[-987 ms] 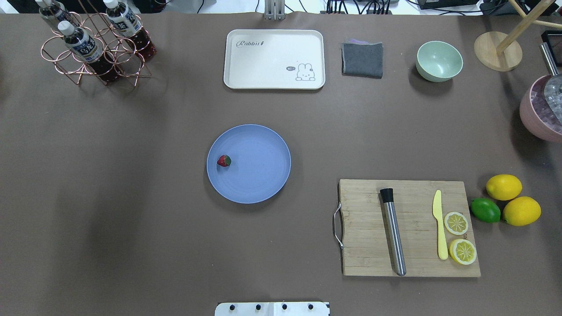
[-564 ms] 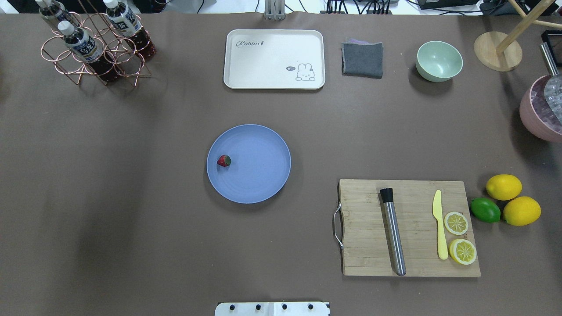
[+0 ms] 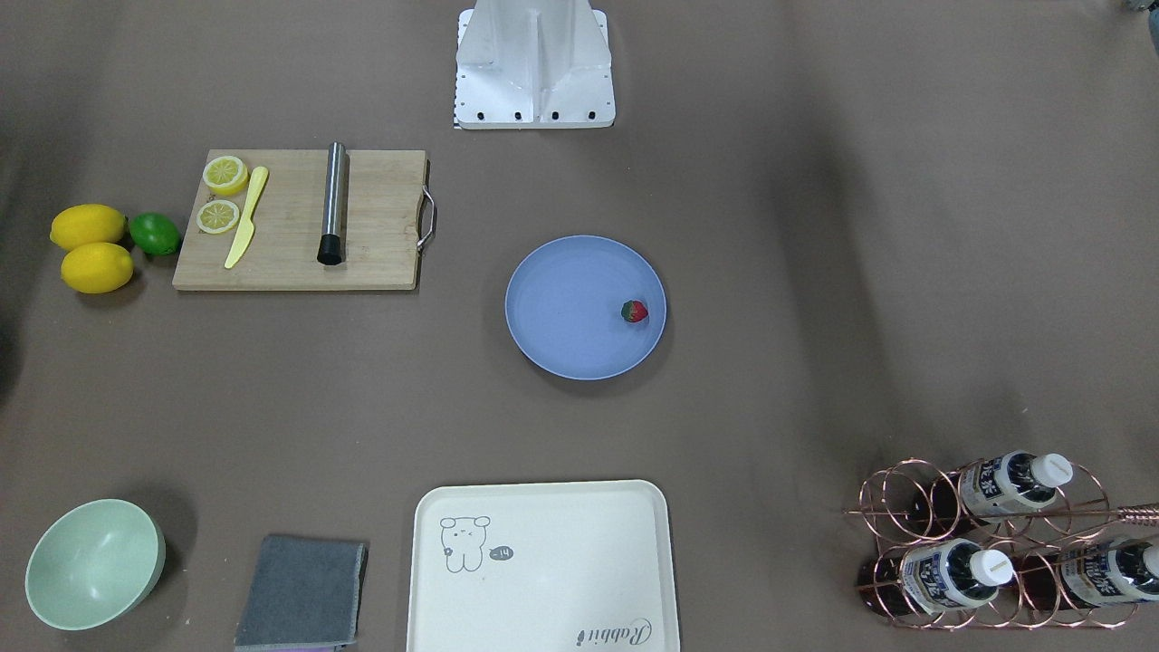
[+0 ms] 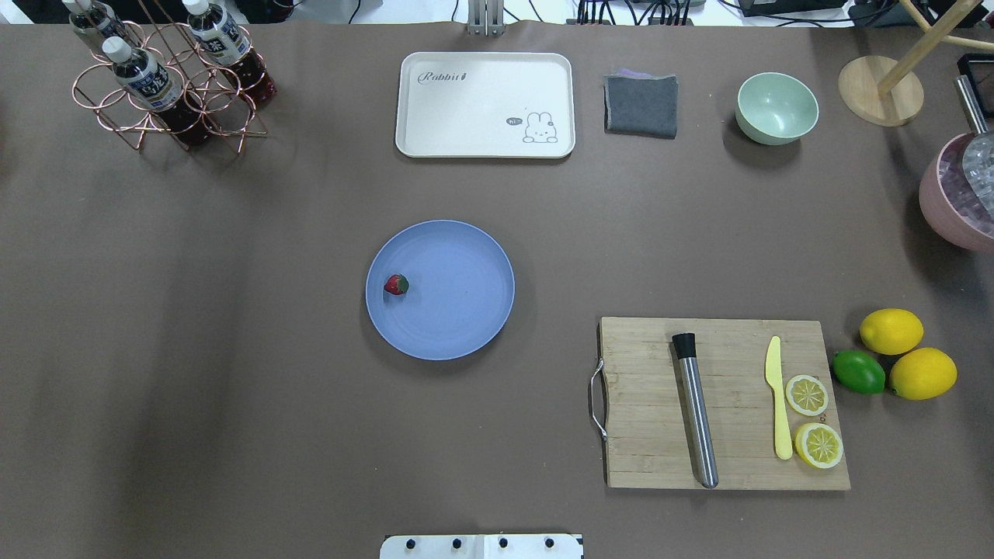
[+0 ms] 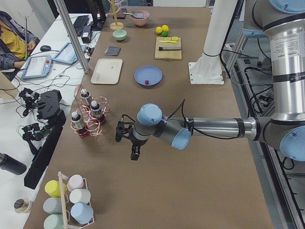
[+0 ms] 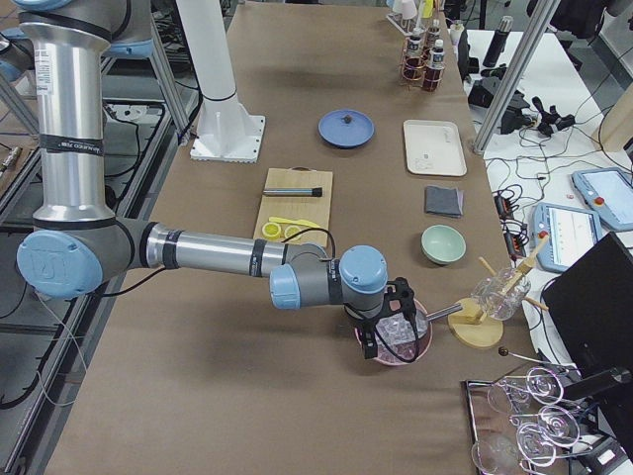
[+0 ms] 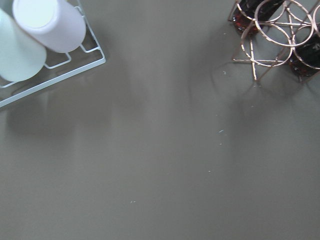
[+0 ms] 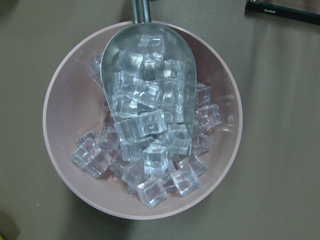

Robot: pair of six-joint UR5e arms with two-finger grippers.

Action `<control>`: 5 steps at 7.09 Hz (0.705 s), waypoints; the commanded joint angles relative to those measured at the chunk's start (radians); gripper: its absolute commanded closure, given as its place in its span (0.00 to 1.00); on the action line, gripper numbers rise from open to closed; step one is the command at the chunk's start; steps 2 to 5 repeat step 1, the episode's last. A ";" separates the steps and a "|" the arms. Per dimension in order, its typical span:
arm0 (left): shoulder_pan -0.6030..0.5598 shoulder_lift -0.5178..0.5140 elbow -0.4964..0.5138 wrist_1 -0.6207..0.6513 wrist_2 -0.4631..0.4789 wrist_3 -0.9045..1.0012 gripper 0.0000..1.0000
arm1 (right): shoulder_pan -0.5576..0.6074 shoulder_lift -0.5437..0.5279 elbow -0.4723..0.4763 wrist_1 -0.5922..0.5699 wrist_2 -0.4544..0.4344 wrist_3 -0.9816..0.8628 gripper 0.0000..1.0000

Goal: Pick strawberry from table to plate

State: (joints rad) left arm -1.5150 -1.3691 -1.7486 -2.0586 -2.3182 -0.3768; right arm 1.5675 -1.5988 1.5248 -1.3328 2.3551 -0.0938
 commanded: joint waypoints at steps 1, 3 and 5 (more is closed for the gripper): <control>0.001 0.050 0.004 0.002 -0.006 -0.001 0.03 | -0.001 0.005 -0.002 -0.002 0.010 0.006 0.00; 0.001 0.050 0.004 0.002 -0.006 -0.001 0.03 | -0.001 0.005 -0.002 -0.002 0.010 0.006 0.00; 0.001 0.050 0.004 0.002 -0.006 -0.001 0.03 | -0.001 0.005 -0.002 -0.002 0.010 0.006 0.00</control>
